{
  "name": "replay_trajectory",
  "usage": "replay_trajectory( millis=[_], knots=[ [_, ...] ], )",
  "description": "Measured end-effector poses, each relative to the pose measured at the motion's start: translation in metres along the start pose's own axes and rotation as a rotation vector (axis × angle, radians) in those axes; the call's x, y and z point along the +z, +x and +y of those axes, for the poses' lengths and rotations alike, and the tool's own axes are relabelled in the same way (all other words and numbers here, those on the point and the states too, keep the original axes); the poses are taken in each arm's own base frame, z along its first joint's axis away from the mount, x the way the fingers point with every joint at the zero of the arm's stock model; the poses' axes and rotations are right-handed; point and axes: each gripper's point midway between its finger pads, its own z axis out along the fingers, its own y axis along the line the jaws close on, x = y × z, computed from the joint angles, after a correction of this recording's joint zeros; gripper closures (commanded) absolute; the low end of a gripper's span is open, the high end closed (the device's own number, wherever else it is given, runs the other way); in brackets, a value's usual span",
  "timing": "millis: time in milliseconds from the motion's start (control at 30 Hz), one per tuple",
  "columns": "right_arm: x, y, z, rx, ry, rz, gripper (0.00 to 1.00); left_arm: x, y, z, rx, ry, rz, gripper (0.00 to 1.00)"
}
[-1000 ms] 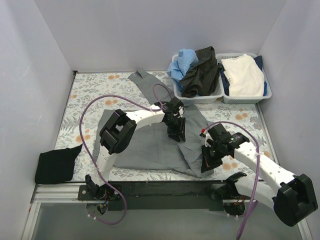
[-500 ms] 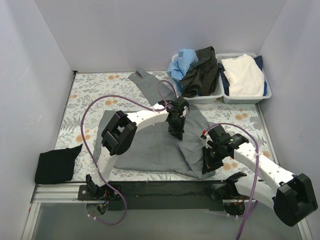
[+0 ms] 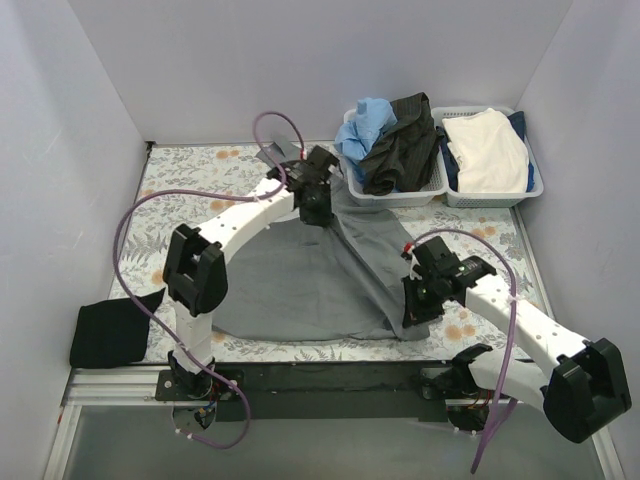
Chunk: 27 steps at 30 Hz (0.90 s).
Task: Fold and stack the long sleeve shirts
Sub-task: Fold the shirt
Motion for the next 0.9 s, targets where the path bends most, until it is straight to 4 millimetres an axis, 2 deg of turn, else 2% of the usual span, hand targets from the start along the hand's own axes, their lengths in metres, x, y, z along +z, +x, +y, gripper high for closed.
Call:
replay_trajectory(
  millis=[67, 133, 167, 333, 400, 467, 533, 567, 633, 667, 700, 767, 800, 900],
  knots=[
    [-0.004, -0.027, 0.006, -0.014, 0.009, -0.061, 0.92, -0.021, -0.031, 0.007, -0.029, 0.024, -0.071, 1.00],
    [-0.008, -0.064, 0.015, -0.031, 0.018, -0.137, 0.93, -0.039, -0.063, 0.009, -0.035, 0.050, -0.157, 1.00],
    [-0.008, -0.076, 0.016, -0.034, 0.027, -0.156, 0.97, -0.045, -0.076, 0.008, -0.035, 0.061, -0.192, 1.00],
    [0.001, -0.138, 0.015, -0.023, 0.125, -0.215, 0.99, -0.081, -0.137, -0.017, -0.010, 0.131, -0.360, 1.00],
    [0.003, -0.155, 0.010, -0.008, 0.162, -0.238, 0.99, -0.091, -0.155, -0.028, -0.002, 0.160, -0.409, 1.00],
    [0.002, -0.172, 0.004, 0.010, 0.194, -0.274, 0.99, -0.096, -0.165, -0.035, 0.004, 0.183, -0.444, 1.00],
    [-0.002, -0.184, -0.003, 0.026, 0.218, -0.307, 0.99, -0.097, -0.170, -0.033, 0.002, 0.189, -0.457, 1.00],
    [-0.004, -0.189, -0.005, 0.032, 0.223, -0.320, 0.99, -0.098, -0.173, -0.032, -0.002, 0.191, -0.465, 0.92],
    [-0.006, -0.198, -0.007, 0.038, 0.229, -0.334, 0.99, -0.097, -0.177, -0.027, -0.007, 0.186, -0.470, 0.66],
    [-0.006, -0.204, -0.008, 0.039, 0.232, -0.338, 0.99, -0.096, -0.179, -0.023, -0.008, 0.180, -0.471, 0.57],
    [-0.004, -0.208, -0.008, 0.040, 0.233, -0.339, 0.99, -0.095, -0.180, -0.021, -0.006, 0.173, -0.473, 0.56],
    [0.003, -0.215, -0.009, 0.038, 0.236, -0.328, 0.99, -0.092, -0.184, -0.009, -0.028, 0.140, -0.477, 0.51],
    [0.008, -0.216, -0.009, 0.036, 0.233, -0.315, 0.99, -0.090, -0.185, -0.003, -0.042, 0.121, -0.475, 0.42],
    [0.025, -0.212, -0.011, 0.034, 0.227, -0.259, 0.99, -0.075, -0.177, 0.037, -0.112, 0.010, -0.436, 0.41]
  ],
)
